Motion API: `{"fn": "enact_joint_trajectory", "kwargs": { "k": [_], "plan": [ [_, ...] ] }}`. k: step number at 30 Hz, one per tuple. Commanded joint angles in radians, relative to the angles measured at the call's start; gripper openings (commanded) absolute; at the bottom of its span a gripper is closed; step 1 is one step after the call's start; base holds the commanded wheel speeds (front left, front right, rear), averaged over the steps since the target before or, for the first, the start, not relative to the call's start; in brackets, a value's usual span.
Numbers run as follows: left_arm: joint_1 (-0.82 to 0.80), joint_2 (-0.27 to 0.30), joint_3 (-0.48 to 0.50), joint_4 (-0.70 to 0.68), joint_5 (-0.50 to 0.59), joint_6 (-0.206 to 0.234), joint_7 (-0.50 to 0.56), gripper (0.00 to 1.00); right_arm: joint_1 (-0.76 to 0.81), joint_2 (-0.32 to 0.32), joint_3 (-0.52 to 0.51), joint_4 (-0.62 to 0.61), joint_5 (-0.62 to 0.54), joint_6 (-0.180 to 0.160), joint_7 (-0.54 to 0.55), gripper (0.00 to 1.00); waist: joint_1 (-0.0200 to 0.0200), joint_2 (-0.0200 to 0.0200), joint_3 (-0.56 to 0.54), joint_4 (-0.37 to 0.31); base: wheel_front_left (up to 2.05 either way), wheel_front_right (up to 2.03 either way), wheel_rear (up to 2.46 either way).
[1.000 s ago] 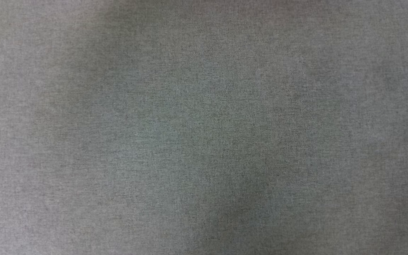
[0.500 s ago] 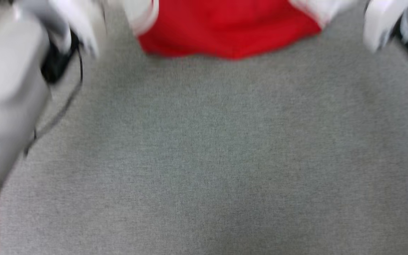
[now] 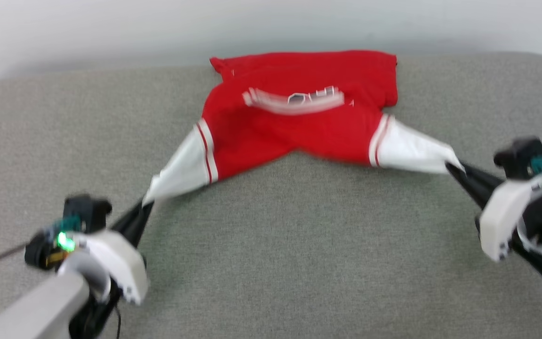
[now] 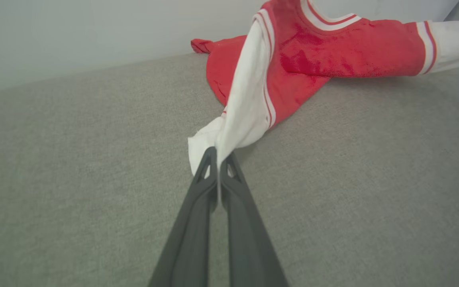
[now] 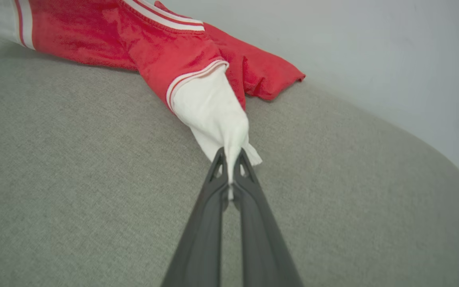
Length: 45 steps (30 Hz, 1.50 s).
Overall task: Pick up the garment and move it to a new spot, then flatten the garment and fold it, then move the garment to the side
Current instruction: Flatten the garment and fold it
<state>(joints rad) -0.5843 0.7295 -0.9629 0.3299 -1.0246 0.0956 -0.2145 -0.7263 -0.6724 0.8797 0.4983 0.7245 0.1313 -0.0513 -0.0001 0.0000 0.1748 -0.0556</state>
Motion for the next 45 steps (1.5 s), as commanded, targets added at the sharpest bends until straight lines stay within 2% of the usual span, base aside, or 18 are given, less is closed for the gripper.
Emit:
{"fn": "enact_joint_trajectory", "kwargs": {
  "k": [1, 13, 18, 23, 25, 26, 30, 36, 41, 45],
  "plan": [
    [0.039, 0.016, -0.003, -0.022, -0.008, 0.017, 0.000, 0.00, 0.047, -0.015, -0.015, -0.015, 0.010, -0.001, 0.004, 0.00, 0.0001, 0.0000, -0.041, 0.002, 0.00, 0.00, 0.00],
    [0.379, 0.162, -0.025, -0.196, -0.120, 0.172, -0.008, 0.00, 0.547, -0.109, -0.223, -0.220, 0.050, -0.001, 0.135, 0.00, 0.0001, 0.0000, -0.131, -0.022, 0.00, 0.00, 0.00],
    [0.480, 0.204, -0.032, -0.245, -0.162, 0.212, -0.011, 0.00, 0.734, -0.100, -0.346, -0.308, 0.025, -0.001, 0.202, 0.00, 0.0001, 0.0000, -0.134, -0.030, 0.00, 0.00, 0.00],
    [0.512, 0.229, -0.018, -0.296, -0.173, 0.241, -0.020, 0.00, 0.862, -0.073, -0.455, -0.386, -0.016, -0.001, 0.281, 0.00, 0.0001, 0.0000, -0.130, -0.021, 0.00, 0.00, 0.00],
    [0.500, 0.227, -0.015, -0.317, -0.161, 0.248, -0.022, 0.00, 0.887, -0.060, -0.491, -0.424, -0.038, -0.001, 0.314, 0.33, 0.0001, 0.0000, -0.126, -0.016, 0.00, 0.00, 0.00],
    [0.491, 0.225, -0.013, -0.326, -0.156, 0.252, -0.023, 0.00, 0.890, -0.054, -0.515, -0.442, -0.051, -0.001, 0.324, 1.00, 0.0001, 0.0000, -0.122, -0.014, 0.00, 0.00, 0.00],
    [0.460, 0.215, -0.012, -0.358, -0.124, 0.269, -0.026, 0.00, 0.861, -0.035, -0.602, -0.531, -0.096, -0.001, 0.360, 1.00, 0.0001, 0.0000, -0.100, -0.007, 0.00, 0.00, 0.00],
    [0.405, 0.207, 0.004, -0.410, -0.070, 0.302, -0.030, 0.00, 0.735, -0.057, -0.767, -0.700, -0.119, -0.001, 0.415, 1.00, 0.0001, 0.0000, -0.029, 0.018, 0.00, 0.00, 0.00],
    [0.339, 0.196, 0.025, -0.455, -0.019, 0.325, -0.034, 0.00, 0.512, -0.072, -0.886, -0.774, -0.113, -0.001, 0.485, 1.00, 0.0001, 0.0000, 0.064, 0.062, 0.00, 0.00, 0.00],
    [0.285, 0.187, 0.030, -0.483, 0.022, 0.327, -0.035, 0.00, 0.304, -0.110, -0.888, -0.756, -0.101, -0.001, 0.600, 1.00, 0.0001, 0.0000, 0.147, 0.105, 0.00, 0.00, 0.00]
  ]
}}
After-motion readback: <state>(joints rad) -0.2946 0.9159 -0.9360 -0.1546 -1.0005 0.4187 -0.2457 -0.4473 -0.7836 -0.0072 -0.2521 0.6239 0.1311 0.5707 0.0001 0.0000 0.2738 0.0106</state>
